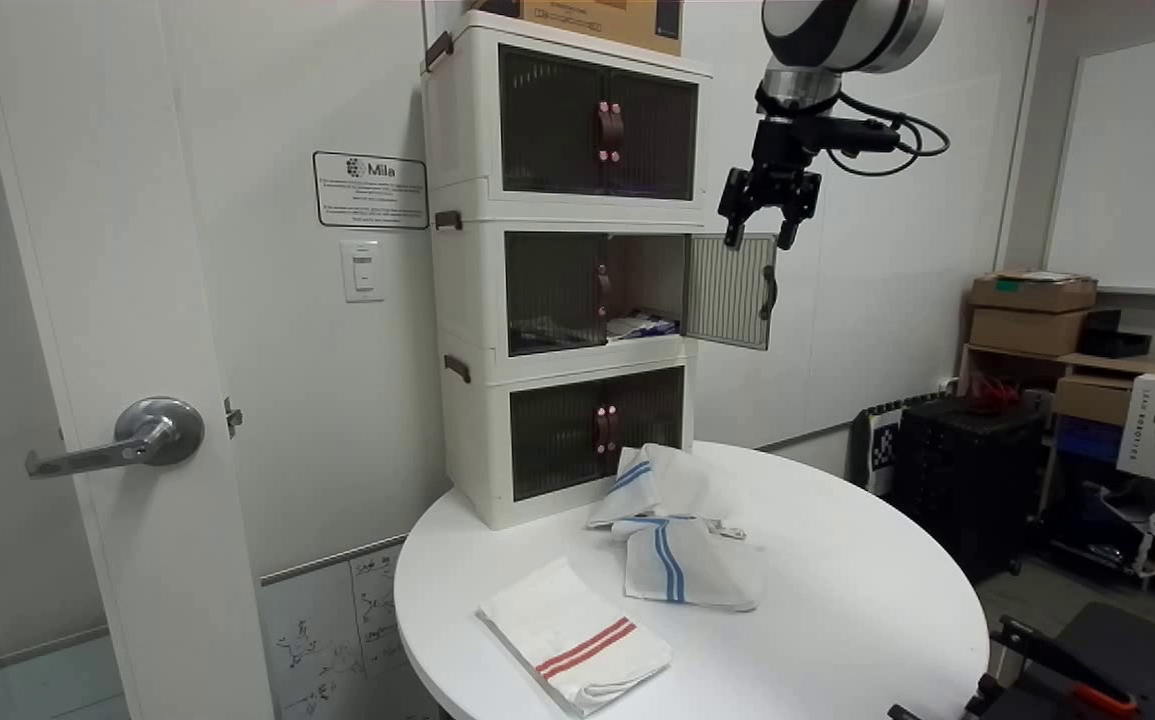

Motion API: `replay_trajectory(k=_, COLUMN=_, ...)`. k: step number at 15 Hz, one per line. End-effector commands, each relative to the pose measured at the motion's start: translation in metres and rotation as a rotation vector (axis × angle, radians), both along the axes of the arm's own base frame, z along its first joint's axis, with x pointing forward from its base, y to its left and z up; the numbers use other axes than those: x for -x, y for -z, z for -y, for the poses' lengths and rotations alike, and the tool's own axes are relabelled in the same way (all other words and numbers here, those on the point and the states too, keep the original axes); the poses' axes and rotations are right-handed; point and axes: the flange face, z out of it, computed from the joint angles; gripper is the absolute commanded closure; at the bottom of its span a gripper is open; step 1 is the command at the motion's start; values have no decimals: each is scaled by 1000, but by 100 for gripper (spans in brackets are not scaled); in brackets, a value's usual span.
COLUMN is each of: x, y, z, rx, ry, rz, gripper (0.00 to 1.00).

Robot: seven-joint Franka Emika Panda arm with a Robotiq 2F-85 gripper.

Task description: Remove the towel from the cabinet and put it on the table

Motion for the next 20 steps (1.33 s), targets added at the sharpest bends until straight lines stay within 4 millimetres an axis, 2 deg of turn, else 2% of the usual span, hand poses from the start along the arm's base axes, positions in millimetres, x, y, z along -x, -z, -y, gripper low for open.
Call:
replay_trajectory(k=1, x=-40, y=5, z=4, rx=9, ry=-13, rz=-25, gripper=0)
replay_trajectory(k=4, x=-57, y=16, z=12, rx=-12, ry=11, rz=-74, gripper=0)
replay_trajectory(k=5, x=-41, y=16, z=6, rx=4, ry=2, rz=-43, gripper=0)
replay_trajectory(k=8, x=-54, y=23, z=10, rx=3, ry=8, rz=-69, gripper=0)
replay_trajectory(k=14, x=-55, y=20, z=11, rx=3, ry=8, rz=-69, gripper=0)
replay_trajectory(k=17, x=-71, y=29, z=3, rx=2, ry=6, rz=10, gripper=0)
replay_trajectory(k=20, x=-98, y=45, z=-10, rx=15, ry=-56, rz=112, gripper=0)
